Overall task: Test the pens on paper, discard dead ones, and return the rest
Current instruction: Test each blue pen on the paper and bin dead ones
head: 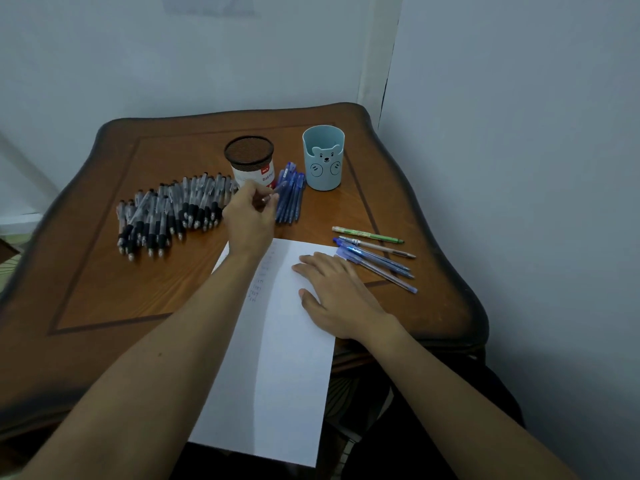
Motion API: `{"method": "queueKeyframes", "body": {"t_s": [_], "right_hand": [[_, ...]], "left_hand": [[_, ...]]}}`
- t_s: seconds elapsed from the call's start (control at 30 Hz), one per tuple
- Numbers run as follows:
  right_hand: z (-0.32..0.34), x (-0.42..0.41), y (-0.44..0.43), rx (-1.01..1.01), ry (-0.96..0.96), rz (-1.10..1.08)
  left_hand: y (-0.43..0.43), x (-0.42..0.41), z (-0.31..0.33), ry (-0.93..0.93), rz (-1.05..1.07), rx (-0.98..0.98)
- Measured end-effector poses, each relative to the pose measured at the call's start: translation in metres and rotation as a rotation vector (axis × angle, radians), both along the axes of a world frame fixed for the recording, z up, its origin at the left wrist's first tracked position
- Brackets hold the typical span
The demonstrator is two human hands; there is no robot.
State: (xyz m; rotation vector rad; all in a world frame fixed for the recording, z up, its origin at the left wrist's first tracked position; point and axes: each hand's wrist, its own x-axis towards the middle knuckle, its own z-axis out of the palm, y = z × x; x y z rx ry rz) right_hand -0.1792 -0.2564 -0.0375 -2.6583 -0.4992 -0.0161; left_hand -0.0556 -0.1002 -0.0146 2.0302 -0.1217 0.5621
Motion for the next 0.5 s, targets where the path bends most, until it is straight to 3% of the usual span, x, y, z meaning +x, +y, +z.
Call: {"method": "queueKeyframes", "body": {"t_s": [0.3,0.5], "right_hand": [[-0.002,0.001,0.001,-0.012,0.003,-0.001],[-0.002,0.001,0.0,-0.006,0.009,0.0]], "left_hand": [[-0.016,0.02,-0.007,0.136,0.183,0.493],[-0.012,0.021,-0.008,0.236,0.141,0.438]]}}
